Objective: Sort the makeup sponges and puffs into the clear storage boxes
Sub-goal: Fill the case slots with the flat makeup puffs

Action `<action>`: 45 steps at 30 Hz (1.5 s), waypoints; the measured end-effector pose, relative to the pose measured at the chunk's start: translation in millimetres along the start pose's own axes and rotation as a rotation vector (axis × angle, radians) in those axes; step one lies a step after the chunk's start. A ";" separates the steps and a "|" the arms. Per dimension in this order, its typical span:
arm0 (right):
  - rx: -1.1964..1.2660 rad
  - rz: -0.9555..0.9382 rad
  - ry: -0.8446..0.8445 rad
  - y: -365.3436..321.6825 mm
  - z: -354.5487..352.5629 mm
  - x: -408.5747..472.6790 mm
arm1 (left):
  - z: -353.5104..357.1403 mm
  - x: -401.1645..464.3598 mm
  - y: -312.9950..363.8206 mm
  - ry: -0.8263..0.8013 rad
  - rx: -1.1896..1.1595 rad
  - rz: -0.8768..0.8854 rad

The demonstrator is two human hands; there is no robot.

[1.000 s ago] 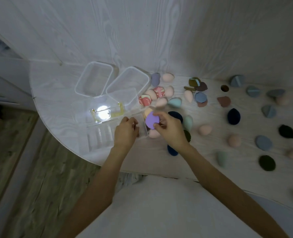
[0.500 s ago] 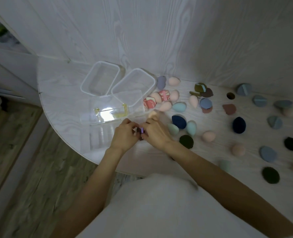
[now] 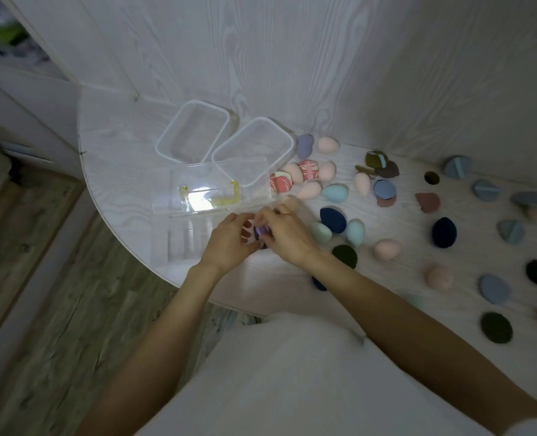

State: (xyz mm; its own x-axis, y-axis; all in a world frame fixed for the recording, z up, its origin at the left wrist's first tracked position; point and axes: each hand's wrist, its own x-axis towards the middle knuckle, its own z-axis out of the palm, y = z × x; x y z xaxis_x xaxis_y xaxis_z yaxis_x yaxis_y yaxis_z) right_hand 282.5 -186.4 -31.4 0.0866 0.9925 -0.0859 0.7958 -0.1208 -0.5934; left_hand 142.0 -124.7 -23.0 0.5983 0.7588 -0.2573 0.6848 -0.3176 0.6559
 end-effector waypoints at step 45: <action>0.004 0.137 0.169 -4.1 -18.9 -3.0 | 0.7 31.7 18.6 -0.111 0.232 -0.058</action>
State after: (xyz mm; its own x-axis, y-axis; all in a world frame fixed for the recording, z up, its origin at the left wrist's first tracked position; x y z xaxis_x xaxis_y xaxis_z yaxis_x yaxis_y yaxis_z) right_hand 290.4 -188.6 -13.6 0.2932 0.9556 -0.0303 0.7675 -0.2541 -0.5885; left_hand 174.0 -106.9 -19.5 0.5885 0.7167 -0.3741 0.7886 -0.4071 0.4608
